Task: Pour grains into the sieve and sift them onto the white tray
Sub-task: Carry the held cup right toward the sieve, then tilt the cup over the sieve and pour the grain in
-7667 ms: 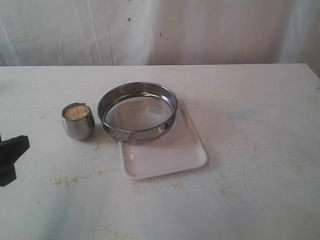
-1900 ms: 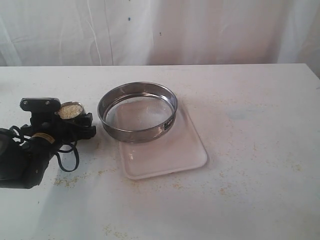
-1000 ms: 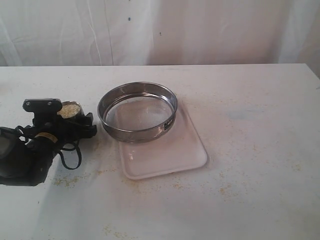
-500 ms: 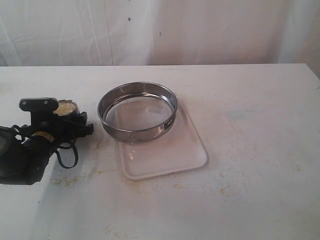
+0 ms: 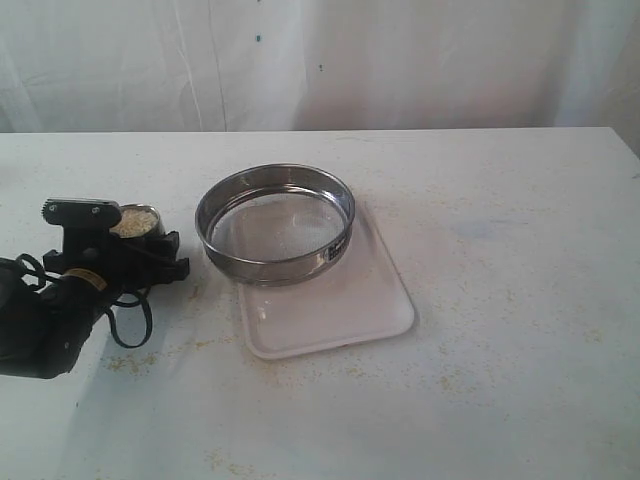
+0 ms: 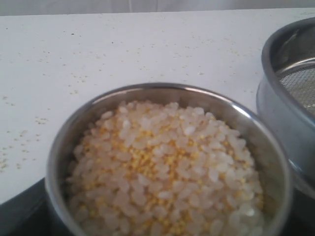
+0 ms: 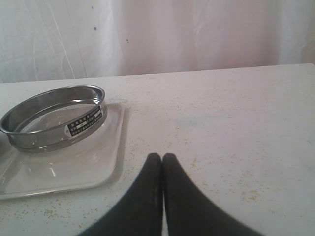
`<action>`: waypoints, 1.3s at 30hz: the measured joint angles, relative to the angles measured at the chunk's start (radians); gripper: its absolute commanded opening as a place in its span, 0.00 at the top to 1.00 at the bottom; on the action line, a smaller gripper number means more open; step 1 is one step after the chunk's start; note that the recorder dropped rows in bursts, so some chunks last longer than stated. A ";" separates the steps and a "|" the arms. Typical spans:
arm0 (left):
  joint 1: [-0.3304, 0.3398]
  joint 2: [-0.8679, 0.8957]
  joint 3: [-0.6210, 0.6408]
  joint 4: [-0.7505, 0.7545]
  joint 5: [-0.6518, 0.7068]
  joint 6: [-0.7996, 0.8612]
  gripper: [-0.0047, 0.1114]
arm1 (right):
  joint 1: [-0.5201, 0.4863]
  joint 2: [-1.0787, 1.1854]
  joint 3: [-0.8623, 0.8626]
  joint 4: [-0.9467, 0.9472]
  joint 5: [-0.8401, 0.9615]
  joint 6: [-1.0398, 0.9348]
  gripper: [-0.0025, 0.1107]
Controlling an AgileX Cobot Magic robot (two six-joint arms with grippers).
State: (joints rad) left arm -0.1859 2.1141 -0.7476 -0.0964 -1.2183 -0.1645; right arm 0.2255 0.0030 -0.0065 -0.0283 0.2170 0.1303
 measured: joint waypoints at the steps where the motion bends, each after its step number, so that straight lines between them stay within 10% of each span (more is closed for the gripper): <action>1: 0.000 -0.001 0.005 0.000 -0.002 0.000 0.96 | 0.000 0.000 0.000 0.000 0.000 0.000 0.98; 39: -0.012 -0.219 0.027 0.049 0.043 0.164 0.96 | 0.000 0.000 0.000 0.000 0.000 0.000 0.98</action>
State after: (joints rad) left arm -0.1978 1.8950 -0.7208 -0.0475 -1.1757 0.0000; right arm 0.2255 0.0030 -0.0065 -0.0283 0.2170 0.1303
